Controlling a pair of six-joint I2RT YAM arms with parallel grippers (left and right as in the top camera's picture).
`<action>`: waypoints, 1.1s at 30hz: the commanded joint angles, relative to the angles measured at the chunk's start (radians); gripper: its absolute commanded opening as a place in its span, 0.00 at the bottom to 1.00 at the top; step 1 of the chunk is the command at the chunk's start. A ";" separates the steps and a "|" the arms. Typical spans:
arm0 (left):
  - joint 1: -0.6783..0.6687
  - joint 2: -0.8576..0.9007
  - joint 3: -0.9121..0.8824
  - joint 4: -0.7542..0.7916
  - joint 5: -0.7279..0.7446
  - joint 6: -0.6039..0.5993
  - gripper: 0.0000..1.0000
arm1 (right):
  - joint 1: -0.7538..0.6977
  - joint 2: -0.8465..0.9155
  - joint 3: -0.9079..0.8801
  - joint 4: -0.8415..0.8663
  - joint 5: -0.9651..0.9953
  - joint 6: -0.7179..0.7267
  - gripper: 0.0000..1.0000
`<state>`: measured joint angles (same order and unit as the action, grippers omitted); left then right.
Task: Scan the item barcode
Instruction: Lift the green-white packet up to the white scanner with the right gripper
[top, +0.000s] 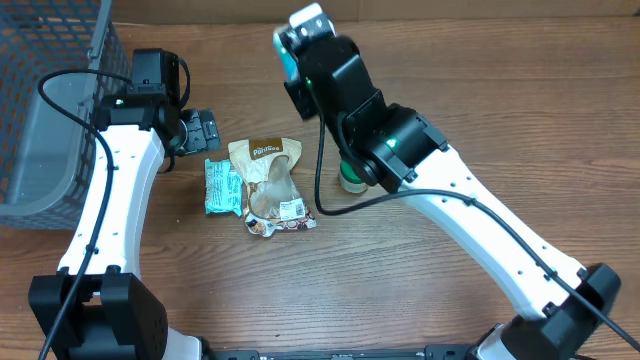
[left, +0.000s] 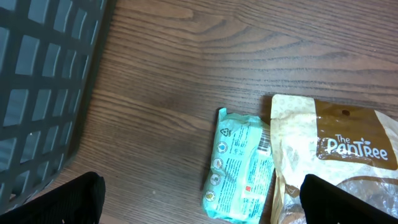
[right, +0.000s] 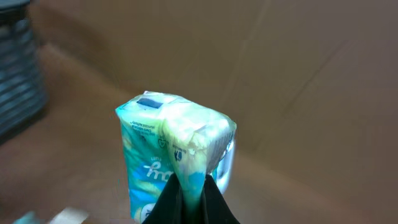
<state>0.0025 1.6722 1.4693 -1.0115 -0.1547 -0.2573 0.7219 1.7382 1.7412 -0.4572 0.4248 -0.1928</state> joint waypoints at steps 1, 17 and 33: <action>0.004 0.002 0.019 -0.002 -0.009 0.014 0.99 | -0.023 0.086 0.012 0.089 0.080 -0.282 0.04; 0.004 0.002 0.019 -0.002 -0.009 0.014 1.00 | -0.227 0.491 0.012 0.653 0.052 -0.697 0.04; 0.004 0.002 0.019 -0.002 -0.009 0.014 0.99 | -0.232 0.606 0.012 0.732 -0.034 -0.869 0.04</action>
<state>0.0025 1.6722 1.4696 -1.0115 -0.1547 -0.2577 0.4889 2.3318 1.7409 0.2749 0.4019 -1.0523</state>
